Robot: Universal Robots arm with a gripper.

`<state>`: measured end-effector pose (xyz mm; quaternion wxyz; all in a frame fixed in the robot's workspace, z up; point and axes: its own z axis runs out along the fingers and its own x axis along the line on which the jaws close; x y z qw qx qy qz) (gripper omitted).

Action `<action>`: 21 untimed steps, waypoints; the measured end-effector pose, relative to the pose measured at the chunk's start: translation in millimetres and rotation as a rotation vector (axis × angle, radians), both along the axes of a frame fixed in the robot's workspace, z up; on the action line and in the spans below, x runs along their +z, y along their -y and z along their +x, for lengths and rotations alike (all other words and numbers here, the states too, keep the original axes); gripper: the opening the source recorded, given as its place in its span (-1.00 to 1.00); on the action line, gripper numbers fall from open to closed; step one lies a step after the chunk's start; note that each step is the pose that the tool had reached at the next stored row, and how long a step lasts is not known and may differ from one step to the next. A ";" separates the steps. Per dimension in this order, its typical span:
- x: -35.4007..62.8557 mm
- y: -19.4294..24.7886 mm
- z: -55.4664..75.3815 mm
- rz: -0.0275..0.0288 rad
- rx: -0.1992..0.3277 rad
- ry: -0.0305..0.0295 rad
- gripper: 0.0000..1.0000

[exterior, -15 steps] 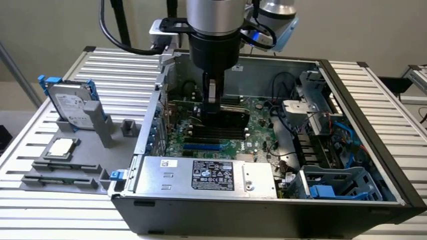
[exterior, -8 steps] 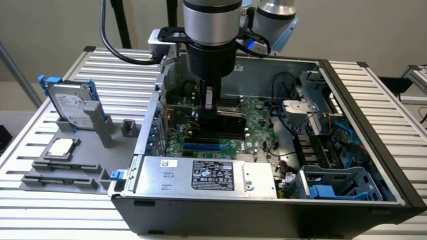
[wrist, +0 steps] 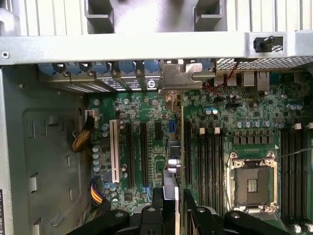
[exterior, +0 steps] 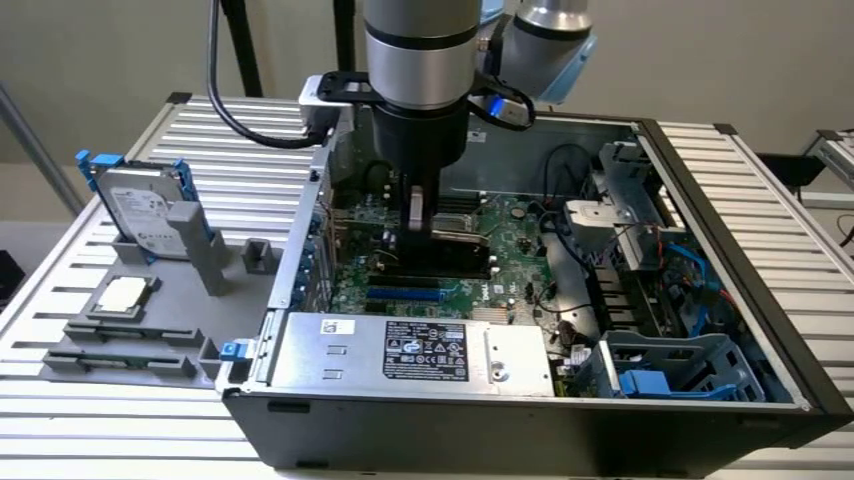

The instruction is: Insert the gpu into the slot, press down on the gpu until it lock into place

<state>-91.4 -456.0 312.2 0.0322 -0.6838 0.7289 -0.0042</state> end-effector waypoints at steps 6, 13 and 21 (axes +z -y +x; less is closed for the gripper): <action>-10.9 -1.1 -1.2 0.0000 0.000 0.0000 -0.47; -23.5 -4.7 -10.0 0.0000 0.000 0.0001 -0.47; -34.8 -7.2 -10.9 -0.0004 0.000 -0.0001 -0.47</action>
